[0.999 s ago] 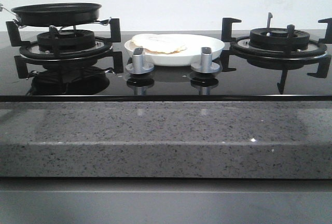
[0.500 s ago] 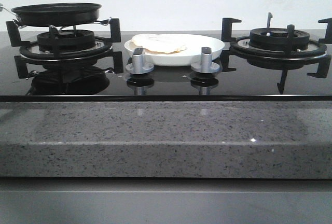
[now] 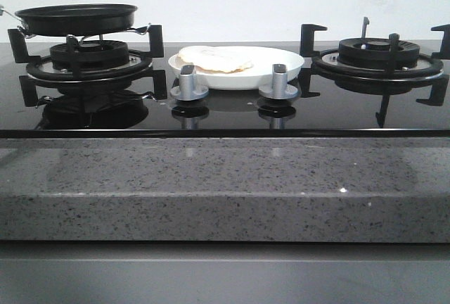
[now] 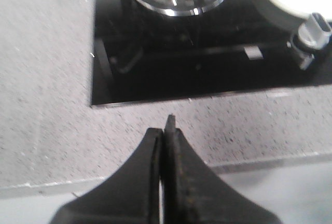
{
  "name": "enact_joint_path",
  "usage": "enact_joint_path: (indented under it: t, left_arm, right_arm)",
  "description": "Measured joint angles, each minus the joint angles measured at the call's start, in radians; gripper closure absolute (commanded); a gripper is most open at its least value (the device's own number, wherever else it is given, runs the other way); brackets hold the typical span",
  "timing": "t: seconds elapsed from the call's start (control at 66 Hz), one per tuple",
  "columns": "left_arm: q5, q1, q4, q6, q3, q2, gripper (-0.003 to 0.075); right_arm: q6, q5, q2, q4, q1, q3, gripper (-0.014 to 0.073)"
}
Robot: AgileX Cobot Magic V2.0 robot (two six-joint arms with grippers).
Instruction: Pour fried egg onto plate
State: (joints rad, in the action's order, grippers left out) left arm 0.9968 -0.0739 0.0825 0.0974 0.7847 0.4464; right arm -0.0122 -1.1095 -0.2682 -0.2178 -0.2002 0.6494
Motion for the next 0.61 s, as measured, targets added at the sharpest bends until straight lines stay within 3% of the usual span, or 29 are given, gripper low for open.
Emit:
enact_joint_path:
  t: [0.409, 0.606]
  left_arm:
    - [-0.44, 0.0, -0.011, -0.004, -0.361, -0.244, 0.0741]
    - [-0.593, 0.002, -0.137, -0.159, -0.541, -0.37, 0.0741]
  right_arm:
    - [0.0, 0.0, 0.0, 0.0, 0.0, 0.0, 0.0662]
    - [0.0, 0.0, 0.0, 0.0, 0.0, 0.0, 0.0662]
